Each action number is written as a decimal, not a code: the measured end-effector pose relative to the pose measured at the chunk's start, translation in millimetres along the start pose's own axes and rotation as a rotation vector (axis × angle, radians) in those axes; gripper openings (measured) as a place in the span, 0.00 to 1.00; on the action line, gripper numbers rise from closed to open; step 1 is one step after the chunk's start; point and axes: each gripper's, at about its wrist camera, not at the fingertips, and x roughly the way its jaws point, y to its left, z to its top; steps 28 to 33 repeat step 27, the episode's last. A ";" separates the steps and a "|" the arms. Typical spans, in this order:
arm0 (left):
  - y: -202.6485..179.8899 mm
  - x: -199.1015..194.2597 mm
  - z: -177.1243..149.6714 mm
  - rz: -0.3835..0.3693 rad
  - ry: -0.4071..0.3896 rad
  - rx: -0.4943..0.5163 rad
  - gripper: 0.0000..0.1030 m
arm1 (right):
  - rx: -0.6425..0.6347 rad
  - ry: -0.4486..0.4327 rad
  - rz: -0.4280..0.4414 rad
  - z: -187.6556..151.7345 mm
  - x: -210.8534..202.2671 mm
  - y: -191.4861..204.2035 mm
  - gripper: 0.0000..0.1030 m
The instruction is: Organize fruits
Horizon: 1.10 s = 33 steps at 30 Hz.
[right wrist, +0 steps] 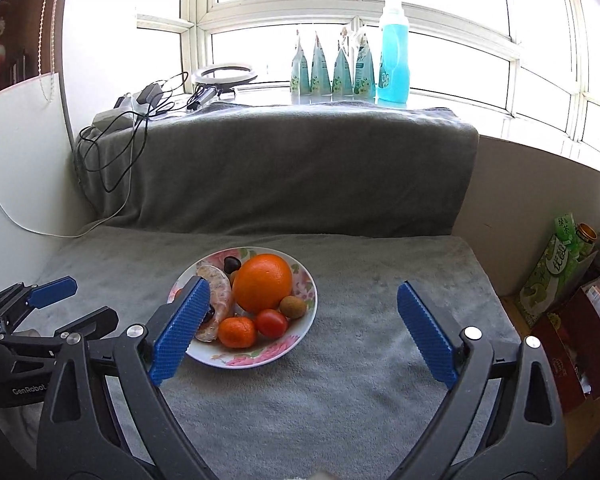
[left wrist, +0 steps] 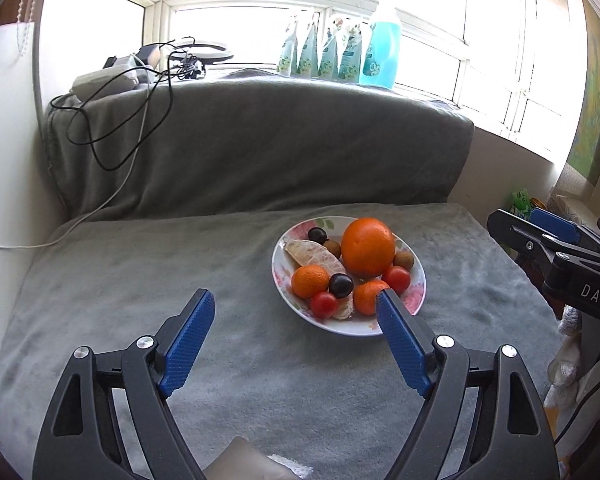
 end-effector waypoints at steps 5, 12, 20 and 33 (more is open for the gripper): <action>-0.5 -2.7 -0.2 0.007 -0.001 -0.002 0.80 | 0.002 0.003 0.005 -2.0 -2.0 -0.1 0.94; -3.0 -4.4 -1.5 0.007 -0.003 0.001 0.81 | 0.012 0.012 0.011 -4.7 -3.4 0.0 0.94; -3.0 -6.0 -2.0 0.008 -0.007 -0.002 0.81 | 0.013 0.017 0.010 -6.0 -3.7 -0.4 0.95; -5.6 -9.7 -3.6 0.018 -0.040 0.018 0.81 | 0.018 0.023 0.010 -7.5 -3.4 -0.4 0.95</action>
